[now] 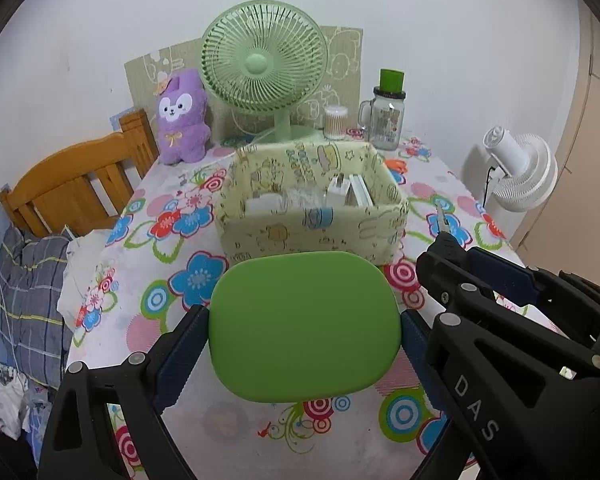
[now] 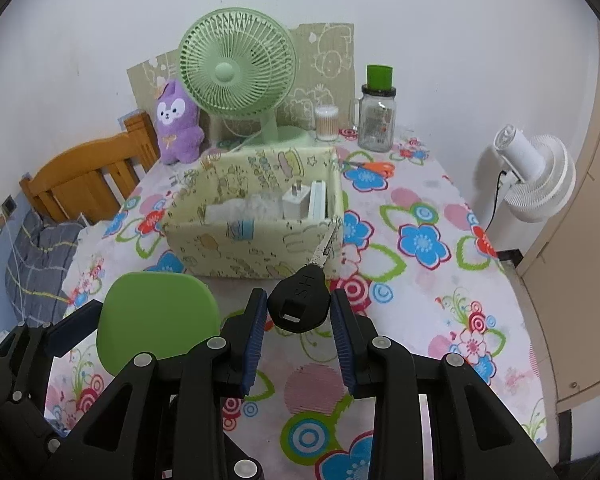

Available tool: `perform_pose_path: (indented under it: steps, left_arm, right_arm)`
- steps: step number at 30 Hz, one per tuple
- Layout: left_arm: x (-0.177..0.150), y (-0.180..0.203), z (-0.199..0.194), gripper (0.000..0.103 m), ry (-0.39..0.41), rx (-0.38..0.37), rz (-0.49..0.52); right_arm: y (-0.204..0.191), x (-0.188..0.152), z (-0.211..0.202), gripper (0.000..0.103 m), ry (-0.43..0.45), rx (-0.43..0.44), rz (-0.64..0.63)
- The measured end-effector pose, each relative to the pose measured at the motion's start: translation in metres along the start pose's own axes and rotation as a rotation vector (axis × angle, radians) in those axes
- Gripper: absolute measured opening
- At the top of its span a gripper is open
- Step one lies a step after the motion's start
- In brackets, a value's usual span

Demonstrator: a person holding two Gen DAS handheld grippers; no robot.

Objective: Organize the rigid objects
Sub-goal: 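Carry the green case with the left tool while the right tool carries the black plug to the box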

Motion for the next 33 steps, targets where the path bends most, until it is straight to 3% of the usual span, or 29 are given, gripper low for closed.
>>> perform_pose_path:
  steps: [17,33]
  left_arm:
    - [0.033,-0.006,-0.019,0.095,0.035,-0.001,-0.010]
    - [0.064,-0.024,-0.015,0.095,0.075,0.040,-0.018]
  right_arm:
    - [-0.005,0.036,-0.017,0.035,0.043,0.004,-0.003]
    - [-0.020,0.071,-0.006,0.035,0.064,0.039,-0.018]
Point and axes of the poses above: each gripper's, at about its wrist camera, not at the fingertips, and z roughly the way its jaws point, y to its right, x to its top, the point moved 10 cm from there along z, roughly the way its jaws point, and after that the axes turned 3 degrees about -y, right-handed, at the moved point
